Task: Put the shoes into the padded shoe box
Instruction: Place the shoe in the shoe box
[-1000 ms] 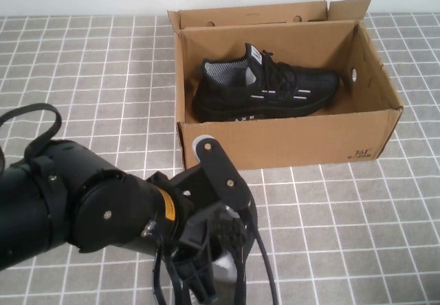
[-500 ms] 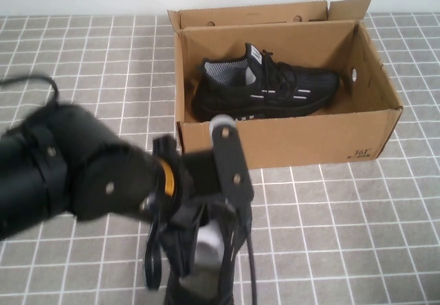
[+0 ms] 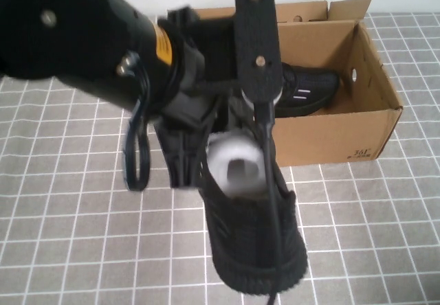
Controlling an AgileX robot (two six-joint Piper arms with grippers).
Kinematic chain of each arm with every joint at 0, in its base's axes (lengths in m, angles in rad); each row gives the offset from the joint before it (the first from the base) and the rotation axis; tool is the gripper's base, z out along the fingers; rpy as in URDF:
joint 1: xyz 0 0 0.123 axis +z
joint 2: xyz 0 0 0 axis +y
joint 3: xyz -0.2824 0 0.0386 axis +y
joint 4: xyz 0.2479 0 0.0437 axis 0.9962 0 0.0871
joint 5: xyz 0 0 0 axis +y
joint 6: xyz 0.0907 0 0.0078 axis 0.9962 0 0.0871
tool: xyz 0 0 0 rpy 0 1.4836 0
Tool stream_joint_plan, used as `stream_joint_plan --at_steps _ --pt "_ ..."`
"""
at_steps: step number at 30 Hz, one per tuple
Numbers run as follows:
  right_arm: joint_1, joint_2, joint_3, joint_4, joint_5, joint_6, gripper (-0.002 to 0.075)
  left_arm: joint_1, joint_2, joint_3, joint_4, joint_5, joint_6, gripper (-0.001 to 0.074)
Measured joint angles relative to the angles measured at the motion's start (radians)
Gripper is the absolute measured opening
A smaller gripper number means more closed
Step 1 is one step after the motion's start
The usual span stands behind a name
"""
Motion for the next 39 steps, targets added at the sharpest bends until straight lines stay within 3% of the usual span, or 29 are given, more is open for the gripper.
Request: stream_joint_plan --at_steps 11,20,22,31,36,39 --pt "0.0 0.0 0.0 0.0 0.0 0.0 -0.0008 0.0 0.001 -0.079 0.115 -0.061 0.137 0.0002" --pt "0.0 0.0 0.0 0.0 0.0 0.0 -0.0008 0.0 0.066 -0.082 0.303 -0.112 0.35 0.0002" --pt "0.0 0.0 0.0 0.0 0.0 0.0 -0.0008 0.0 0.078 -0.082 0.325 -0.147 0.264 0.0001" --pt "0.0 0.0 0.0 0.0 0.0 0.0 -0.0008 0.0 0.093 -0.101 0.368 -0.394 -0.496 0.0002" --pt "0.0 0.0 0.0 0.0 0.0 0.0 -0.0008 0.0 0.143 -0.197 0.414 -0.369 -0.877 0.0001" --pt "0.0 0.0 0.0 0.0 0.0 0.0 -0.0008 0.0 0.191 -0.277 0.438 -0.311 -0.994 0.0001"
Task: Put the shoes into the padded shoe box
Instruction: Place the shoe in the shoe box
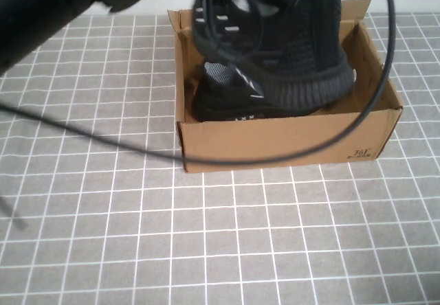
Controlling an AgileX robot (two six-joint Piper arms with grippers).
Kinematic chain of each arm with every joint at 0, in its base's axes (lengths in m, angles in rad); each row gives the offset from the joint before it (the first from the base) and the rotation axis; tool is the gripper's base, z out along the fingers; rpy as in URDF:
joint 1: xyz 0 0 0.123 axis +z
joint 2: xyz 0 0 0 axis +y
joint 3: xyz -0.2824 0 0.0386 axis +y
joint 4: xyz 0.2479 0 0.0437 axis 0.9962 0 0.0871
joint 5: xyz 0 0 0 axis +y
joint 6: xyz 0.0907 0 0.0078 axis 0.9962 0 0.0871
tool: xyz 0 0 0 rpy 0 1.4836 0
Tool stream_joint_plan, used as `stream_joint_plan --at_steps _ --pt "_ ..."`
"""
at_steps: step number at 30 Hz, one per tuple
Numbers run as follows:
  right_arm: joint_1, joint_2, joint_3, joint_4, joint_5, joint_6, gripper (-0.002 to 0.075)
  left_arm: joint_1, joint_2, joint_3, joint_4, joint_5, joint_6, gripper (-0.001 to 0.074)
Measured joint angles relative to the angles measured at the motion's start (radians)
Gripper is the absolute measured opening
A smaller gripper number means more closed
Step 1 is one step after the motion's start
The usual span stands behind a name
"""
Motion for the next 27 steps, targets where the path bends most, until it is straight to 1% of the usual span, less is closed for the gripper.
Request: stream_joint_plan --at_steps 4,11,15,18,27 --pt "0.0 0.0 0.0 0.0 0.0 0.0 -0.0008 0.0 0.092 -0.148 0.007 0.108 -0.071 0.0001" --pt "0.0 0.0 0.0 0.0 0.0 0.0 -0.0008 0.006 0.319 -0.5 0.005 0.456 -0.119 0.0001" --pt "0.0 0.0 0.0 0.0 0.0 0.0 -0.0008 0.012 0.419 -0.672 -0.008 0.539 -0.207 0.0001" --pt "0.0 0.0 0.0 0.0 0.0 0.0 -0.0008 0.012 0.459 -0.735 -0.019 0.547 -0.268 0.0001" --pt "0.0 0.0 0.0 0.0 0.0 0.0 -0.0008 0.022 0.522 -0.753 -0.044 0.554 -0.312 0.0001"
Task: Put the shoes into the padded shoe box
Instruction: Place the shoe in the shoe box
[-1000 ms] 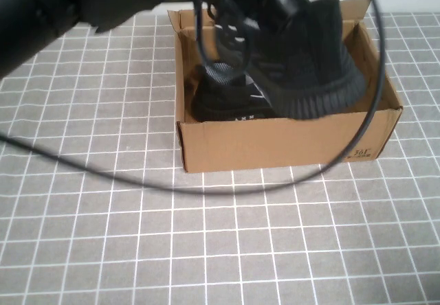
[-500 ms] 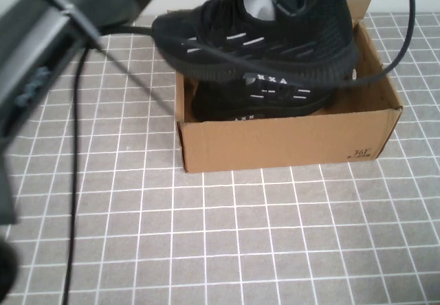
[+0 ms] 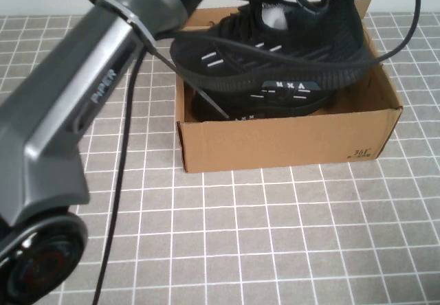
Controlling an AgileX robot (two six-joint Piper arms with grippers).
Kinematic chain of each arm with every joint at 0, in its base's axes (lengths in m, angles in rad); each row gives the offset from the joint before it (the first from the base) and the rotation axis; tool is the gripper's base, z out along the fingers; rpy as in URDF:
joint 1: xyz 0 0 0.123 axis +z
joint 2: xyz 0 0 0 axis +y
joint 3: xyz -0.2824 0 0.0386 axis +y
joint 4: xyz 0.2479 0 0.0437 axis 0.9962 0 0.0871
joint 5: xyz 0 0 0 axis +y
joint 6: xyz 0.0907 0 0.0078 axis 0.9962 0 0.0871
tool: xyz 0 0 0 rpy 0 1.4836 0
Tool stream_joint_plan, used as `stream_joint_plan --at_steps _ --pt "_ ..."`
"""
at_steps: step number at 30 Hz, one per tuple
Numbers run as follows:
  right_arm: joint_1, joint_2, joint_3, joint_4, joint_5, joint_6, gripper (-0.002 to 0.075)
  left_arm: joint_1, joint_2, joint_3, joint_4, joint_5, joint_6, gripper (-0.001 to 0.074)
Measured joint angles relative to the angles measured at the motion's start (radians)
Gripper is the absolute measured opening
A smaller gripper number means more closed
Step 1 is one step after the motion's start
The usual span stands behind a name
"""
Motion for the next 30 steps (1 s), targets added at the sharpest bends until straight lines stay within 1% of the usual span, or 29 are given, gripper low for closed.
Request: stream_joint_plan --at_steps 3,13,18,25,30 --pt "0.0 0.0 0.0 0.0 0.0 0.0 -0.0008 0.0 0.025 0.0 -0.001 0.0 -0.017 0.0001" --pt "0.0 0.0 0.0 0.0 0.0 0.0 -0.0008 0.009 0.102 -0.002 -0.002 -0.013 -0.173 0.0001" --pt "0.0 0.0 0.0 0.0 0.0 0.0 -0.0008 0.011 0.129 -0.002 -0.013 -0.021 -0.183 0.0001" --pt "0.0 0.0 0.0 0.0 0.0 0.0 -0.0008 0.011 0.149 -0.002 -0.083 -0.044 -0.184 0.0001" --pt "0.0 0.0 0.0 0.0 0.0 0.0 -0.0008 0.011 0.149 -0.002 -0.087 -0.062 -0.185 0.0001"
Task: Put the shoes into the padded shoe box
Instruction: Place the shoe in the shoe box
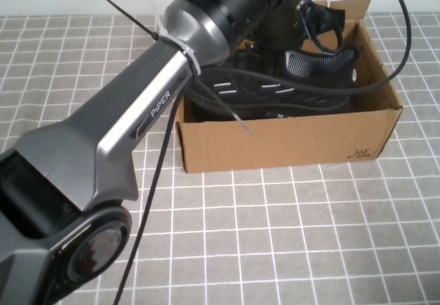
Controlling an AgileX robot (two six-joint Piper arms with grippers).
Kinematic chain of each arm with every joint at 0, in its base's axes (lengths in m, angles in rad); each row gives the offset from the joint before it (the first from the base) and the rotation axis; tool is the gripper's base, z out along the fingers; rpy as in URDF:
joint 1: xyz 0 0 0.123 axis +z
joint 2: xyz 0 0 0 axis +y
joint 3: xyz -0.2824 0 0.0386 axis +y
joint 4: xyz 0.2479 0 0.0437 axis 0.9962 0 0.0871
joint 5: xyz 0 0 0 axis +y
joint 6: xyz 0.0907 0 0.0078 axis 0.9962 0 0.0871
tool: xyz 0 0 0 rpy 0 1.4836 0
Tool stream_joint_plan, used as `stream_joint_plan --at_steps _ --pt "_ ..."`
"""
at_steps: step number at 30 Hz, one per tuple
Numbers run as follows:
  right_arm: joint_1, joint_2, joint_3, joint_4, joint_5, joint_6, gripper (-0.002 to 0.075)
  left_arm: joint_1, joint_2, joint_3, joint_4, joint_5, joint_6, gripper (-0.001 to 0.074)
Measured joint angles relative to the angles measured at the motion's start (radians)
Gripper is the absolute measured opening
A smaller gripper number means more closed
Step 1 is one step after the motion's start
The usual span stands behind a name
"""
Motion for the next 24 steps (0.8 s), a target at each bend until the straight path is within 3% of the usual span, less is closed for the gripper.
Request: stream_joint_plan --at_steps 24 --pt "0.0 0.0 0.0 0.0 0.0 0.0 -0.0008 -0.02 0.007 0.0 -0.022 -0.029 -0.002 0.0001"
